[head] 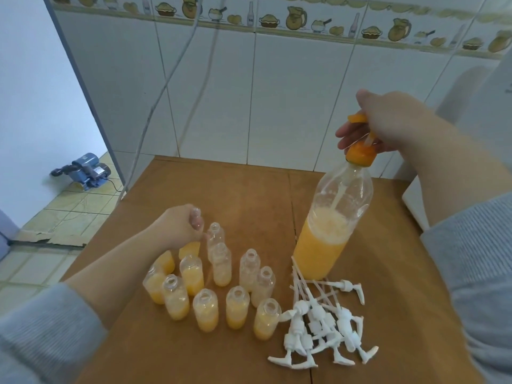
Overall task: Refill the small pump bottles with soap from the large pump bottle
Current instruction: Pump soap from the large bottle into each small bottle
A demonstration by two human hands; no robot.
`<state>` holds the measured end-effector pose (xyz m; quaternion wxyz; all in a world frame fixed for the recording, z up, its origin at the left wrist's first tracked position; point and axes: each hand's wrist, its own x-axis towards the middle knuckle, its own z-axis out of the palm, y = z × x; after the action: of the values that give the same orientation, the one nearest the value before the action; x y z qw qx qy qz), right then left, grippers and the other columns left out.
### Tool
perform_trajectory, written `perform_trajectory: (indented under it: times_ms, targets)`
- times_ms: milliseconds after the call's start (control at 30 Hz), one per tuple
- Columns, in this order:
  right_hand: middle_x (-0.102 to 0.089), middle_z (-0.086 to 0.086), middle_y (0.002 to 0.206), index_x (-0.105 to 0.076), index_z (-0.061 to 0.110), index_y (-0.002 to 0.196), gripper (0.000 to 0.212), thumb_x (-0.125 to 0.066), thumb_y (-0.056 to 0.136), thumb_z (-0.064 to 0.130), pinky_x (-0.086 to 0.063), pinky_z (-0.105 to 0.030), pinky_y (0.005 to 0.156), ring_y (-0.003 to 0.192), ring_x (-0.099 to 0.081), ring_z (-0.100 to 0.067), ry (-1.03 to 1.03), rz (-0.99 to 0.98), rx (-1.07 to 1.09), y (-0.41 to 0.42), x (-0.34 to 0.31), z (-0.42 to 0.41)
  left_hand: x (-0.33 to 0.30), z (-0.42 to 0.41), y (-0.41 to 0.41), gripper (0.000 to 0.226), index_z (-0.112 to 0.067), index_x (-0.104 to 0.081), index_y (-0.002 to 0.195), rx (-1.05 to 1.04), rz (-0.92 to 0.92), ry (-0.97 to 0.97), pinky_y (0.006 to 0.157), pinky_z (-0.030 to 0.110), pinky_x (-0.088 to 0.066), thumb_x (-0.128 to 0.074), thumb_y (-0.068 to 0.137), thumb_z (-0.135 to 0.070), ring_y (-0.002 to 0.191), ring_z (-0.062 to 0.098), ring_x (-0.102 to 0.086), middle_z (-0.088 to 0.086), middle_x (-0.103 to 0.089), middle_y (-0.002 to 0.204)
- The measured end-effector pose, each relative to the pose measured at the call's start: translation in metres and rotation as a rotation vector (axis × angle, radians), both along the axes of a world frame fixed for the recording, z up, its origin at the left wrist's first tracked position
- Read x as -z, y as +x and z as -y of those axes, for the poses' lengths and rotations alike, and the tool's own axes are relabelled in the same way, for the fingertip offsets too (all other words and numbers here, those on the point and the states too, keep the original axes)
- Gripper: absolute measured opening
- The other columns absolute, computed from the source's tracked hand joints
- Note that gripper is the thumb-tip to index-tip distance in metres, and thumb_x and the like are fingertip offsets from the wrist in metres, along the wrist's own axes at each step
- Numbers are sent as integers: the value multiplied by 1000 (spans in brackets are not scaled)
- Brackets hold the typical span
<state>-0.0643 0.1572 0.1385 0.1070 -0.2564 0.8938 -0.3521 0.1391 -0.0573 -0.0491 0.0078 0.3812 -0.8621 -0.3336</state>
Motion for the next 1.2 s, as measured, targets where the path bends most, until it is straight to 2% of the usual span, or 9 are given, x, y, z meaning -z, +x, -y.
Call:
perform_trajectory:
  times_ms: [100, 233, 400, 533, 733, 833, 967, 1067, 1200]
  targets:
    - [-72, -3, 82, -69, 7, 98, 59, -22, 101, 42, -42, -26, 61, 74, -63, -15, -23, 15, 1, 1, 0, 0, 3, -1, -1, 14, -11, -54, 84, 40, 107, -30, 50, 14, -39, -68, 80, -12, 63, 10, -50, -3, -53, 73]
    - [-73, -7, 87, -69, 4, 100, 58, -25, 101, 42, -40, -17, 47, 70, -68, -15, -80, 84, -22, 3, -1, -2, 7, -2, 1, 20, -18, -52, 84, 66, 211, -109, 51, 18, -40, -71, 78, -16, 65, 6, -55, -5, -59, 76]
    - [-73, -9, 90, -69, 3, 99, 58, -26, 102, 43, -41, -22, 55, 80, -70, -20, -128, 111, -45, 4, 0, -3, 12, 3, 4, 42, -24, -50, 99, 112, 281, -132, 63, 22, -44, -80, 70, -23, 82, 12, -56, -7, -57, 92]
    - [-73, -7, 88, -70, 5, 97, 58, -26, 102, 43, -41, -22, 57, 79, -70, -19, -113, 88, -39, 4, 1, -4, 9, 7, 2, 41, -23, -52, 100, 138, 308, -86, 70, 25, -47, -80, 70, -27, 89, 16, -58, -4, -59, 99]
    - [-73, -7, 89, -69, 5, 99, 57, -26, 102, 43, -43, -15, 45, 71, -69, -15, -116, 104, -25, 6, 0, -3, 3, 9, -12, 44, -23, -51, 108, 152, 269, -83, 87, 33, -52, -75, 74, -37, 93, 14, -58, -5, -59, 103]
    - [-72, -7, 89, -68, 4, 101, 58, -26, 102, 43, -38, -8, 35, 66, -67, -13, -123, 106, -20, 7, -1, -3, 2, 5, -26, 48, -21, -50, 118, 228, 320, -111, 85, 30, -50, -74, 77, -30, 95, 15, -58, -6, -59, 103]
    - [-72, -6, 87, -68, 3, 102, 57, -26, 102, 42, -35, -7, 31, 60, -65, -10, -121, 100, -18, 9, -2, -4, 4, 6, -35, 52, -25, -50, 128, 309, 402, -91, 92, 32, -49, -71, 80, -23, 103, 17, -57, -3, -59, 113]
    - [-71, -6, 88, -68, 3, 102, 57, -24, 103, 40, -42, -12, 40, 65, -64, -13, -95, 92, -9, 10, -3, -3, 5, 8, -38, 39, -26, -60, 116, 322, 398, -43, 89, 30, -50, -70, 79, -18, 98, 15, -59, -5, -62, 105]
    - [-70, -2, 82, -69, 6, 101, 57, -22, 102, 39, -43, -25, 64, 70, -59, -13, -33, 33, 17, 10, -3, -1, 2, 10, -37, 26, -22, -64, 101, 232, 241, 11, 67, 22, -45, -73, 77, -19, 85, 12, -58, -4, -62, 92]
